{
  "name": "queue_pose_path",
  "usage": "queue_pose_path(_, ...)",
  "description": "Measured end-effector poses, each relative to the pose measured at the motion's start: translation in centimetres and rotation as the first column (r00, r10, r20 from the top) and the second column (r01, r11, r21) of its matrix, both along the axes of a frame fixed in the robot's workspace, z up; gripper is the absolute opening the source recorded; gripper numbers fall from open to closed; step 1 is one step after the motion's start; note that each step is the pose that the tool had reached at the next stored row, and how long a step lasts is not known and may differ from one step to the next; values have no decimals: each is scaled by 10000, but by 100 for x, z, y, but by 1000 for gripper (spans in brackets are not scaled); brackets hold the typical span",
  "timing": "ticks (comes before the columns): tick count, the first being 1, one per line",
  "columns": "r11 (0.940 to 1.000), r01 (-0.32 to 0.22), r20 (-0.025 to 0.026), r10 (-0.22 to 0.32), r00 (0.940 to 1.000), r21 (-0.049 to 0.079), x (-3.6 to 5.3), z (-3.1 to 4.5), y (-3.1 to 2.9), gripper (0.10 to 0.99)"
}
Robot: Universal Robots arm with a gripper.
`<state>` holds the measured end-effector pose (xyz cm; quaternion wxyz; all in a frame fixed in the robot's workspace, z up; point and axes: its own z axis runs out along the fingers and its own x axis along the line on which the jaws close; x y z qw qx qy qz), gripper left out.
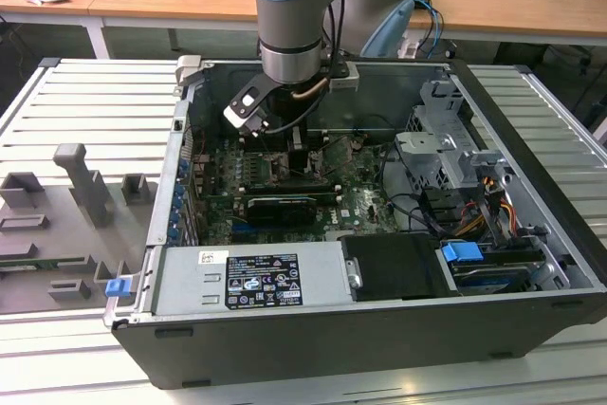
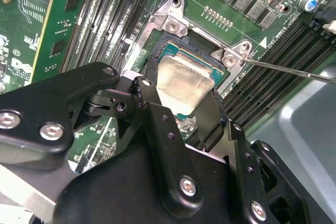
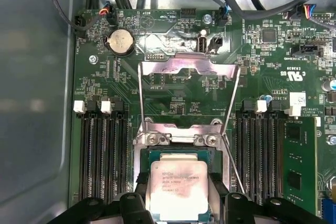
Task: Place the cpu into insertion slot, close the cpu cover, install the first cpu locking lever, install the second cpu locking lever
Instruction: 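Place the cpu into insertion slot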
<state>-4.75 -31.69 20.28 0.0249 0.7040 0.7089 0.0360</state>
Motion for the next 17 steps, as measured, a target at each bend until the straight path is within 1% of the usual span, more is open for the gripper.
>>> queue_pose_path(2,10000,28,-2,-28,10000,-32,-1,-5,0,525)
queue_pose_path(7,10000,29,0,-29,10000,-32,0,-7,0,541)
queue_pose_path(8,10000,29,0,-29,10000,-32,0,-7,0,604)
queue_pose_path(10,10000,29,0,-29,10000,-31,0,-7,0,604)
queue_pose_path(12,10000,29,1,-29,10000,-31,0,4,0,604)
queue_pose_path(14,10000,29,0,-29,10000,-31,0,31,0,604)
queue_pose_path(15,10000,29,0,-29,10000,-32,0,43,0,584)
queue_pose_path(17,10000,28,0,-28,10000,-41,0,60,0,459)
